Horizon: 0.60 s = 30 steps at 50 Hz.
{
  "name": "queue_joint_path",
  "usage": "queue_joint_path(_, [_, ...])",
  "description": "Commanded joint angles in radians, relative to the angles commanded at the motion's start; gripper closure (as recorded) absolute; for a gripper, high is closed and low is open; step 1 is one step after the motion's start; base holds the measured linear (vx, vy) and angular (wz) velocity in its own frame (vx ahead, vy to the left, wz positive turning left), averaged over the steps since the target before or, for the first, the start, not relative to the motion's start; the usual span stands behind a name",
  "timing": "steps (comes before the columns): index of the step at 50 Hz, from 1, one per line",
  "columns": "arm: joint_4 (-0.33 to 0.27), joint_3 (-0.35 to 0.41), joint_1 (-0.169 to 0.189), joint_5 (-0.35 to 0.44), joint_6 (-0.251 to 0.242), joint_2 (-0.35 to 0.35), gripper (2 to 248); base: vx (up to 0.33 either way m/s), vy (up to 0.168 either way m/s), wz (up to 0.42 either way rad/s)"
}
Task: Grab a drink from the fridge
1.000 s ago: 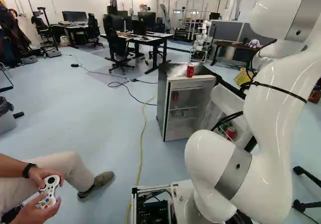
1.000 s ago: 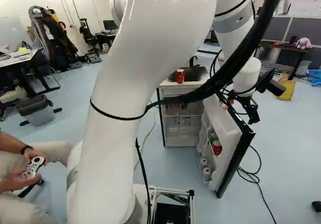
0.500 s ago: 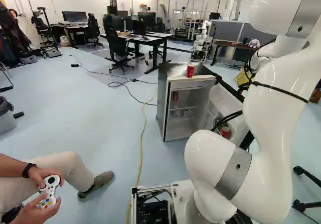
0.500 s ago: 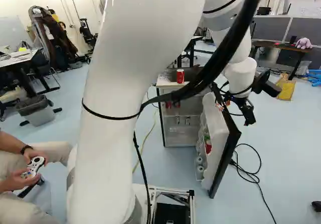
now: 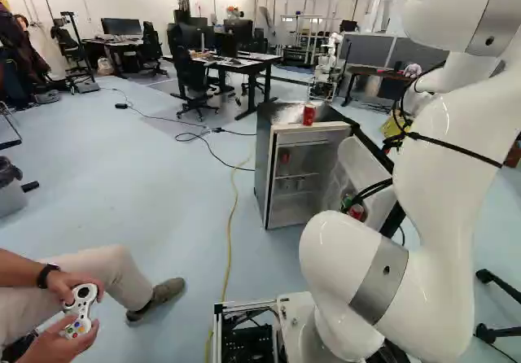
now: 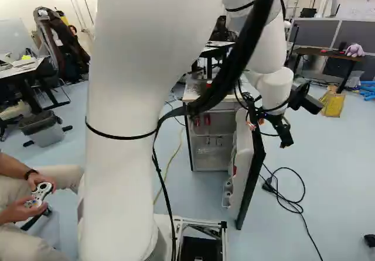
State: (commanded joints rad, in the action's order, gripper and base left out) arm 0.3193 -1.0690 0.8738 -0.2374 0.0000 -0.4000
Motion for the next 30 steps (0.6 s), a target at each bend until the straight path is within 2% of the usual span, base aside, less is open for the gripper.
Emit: queue_joint_path(30, [0.000,0.100,-0.031,0.022,0.000,0.077,3,0.000,0.000,0.000])
